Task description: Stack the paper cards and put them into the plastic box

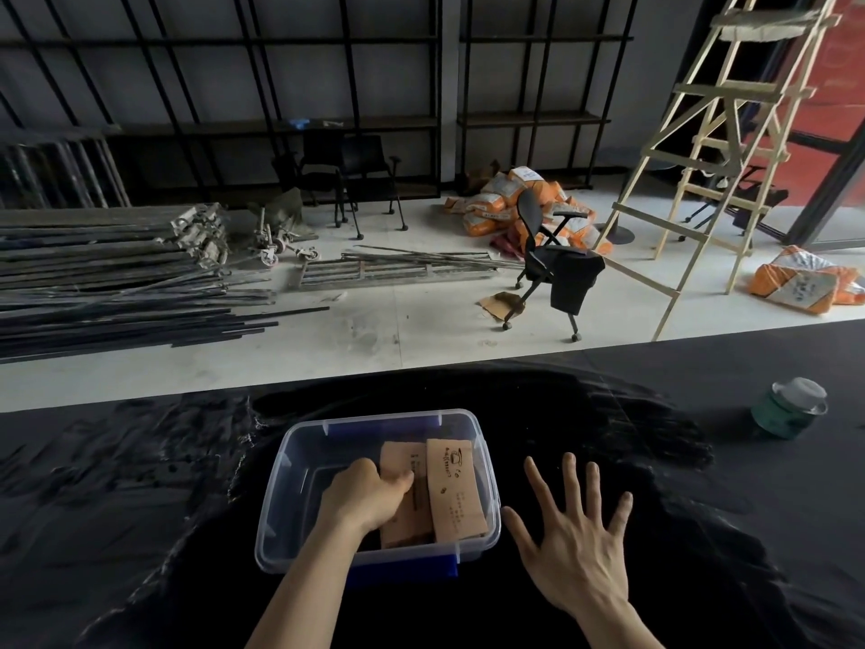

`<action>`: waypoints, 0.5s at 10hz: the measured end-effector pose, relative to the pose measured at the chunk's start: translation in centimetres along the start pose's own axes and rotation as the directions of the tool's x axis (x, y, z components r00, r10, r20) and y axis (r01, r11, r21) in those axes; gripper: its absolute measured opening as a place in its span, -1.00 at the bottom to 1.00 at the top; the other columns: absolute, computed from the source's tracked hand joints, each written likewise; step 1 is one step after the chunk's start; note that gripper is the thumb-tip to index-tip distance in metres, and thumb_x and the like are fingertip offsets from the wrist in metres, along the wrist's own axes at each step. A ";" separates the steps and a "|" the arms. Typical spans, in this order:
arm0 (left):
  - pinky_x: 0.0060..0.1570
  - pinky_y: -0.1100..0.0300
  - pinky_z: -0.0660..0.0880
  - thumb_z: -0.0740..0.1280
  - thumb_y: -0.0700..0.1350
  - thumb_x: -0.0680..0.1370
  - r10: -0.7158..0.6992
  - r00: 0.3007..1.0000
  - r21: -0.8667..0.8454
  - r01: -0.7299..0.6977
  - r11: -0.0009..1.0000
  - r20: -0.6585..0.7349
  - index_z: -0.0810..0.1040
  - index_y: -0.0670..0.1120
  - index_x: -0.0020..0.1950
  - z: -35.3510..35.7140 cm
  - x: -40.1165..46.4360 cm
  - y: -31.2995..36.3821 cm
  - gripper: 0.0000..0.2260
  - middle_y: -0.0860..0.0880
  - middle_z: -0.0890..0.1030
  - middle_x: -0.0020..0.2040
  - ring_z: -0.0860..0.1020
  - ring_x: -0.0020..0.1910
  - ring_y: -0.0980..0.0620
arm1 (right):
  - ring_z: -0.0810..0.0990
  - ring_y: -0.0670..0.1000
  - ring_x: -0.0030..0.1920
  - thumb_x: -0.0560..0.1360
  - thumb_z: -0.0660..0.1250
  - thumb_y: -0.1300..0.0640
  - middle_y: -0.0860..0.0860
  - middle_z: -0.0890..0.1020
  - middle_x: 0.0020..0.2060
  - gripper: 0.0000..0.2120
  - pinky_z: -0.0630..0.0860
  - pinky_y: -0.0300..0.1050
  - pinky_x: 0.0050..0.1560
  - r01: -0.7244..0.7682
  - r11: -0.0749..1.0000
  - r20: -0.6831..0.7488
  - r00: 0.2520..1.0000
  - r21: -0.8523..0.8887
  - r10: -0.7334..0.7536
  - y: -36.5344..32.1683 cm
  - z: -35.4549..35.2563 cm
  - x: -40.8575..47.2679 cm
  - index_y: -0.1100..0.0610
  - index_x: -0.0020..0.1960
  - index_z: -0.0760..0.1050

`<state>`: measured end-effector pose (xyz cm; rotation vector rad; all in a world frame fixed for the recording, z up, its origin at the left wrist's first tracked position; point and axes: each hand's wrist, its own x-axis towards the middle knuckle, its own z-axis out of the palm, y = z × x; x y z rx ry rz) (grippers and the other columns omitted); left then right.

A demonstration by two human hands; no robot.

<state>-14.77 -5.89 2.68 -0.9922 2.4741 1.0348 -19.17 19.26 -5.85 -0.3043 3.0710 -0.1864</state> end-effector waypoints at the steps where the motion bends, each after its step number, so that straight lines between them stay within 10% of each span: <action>1: 0.05 0.05 0.57 0.31 0.21 0.57 0.012 1.000 -0.006 -0.012 1.000 0.021 0.63 -0.06 0.09 0.2 0.2 0.1 -0.64 -0.02 0.69 0.02 0.64 0.02 -0.03 | -0.28 0.22 0.60 0.42 -0.39 -0.56 0.11 -0.11 0.64 -0.18 -0.19 0.50 0.50 0.005 1.000 0.003 1.000 -0.008 -0.005 0.0 0.1 0.0 -0.26 0.60 -0.18; 5: 0.18 0.00 0.57 0.24 0.30 0.55 0.022 1.000 0.030 -0.022 0.999 -0.011 0.61 -0.04 0.24 -0.6 -0.1 -0.8 -0.50 -0.02 0.70 0.10 0.64 0.11 -0.04 | -0.33 0.21 0.58 0.47 -0.28 -0.55 0.10 -0.18 0.64 -0.23 -0.26 0.49 0.49 -0.001 1.000 0.063 0.998 -0.025 0.002 0.0 -0.3 0.1 -0.26 0.59 -0.24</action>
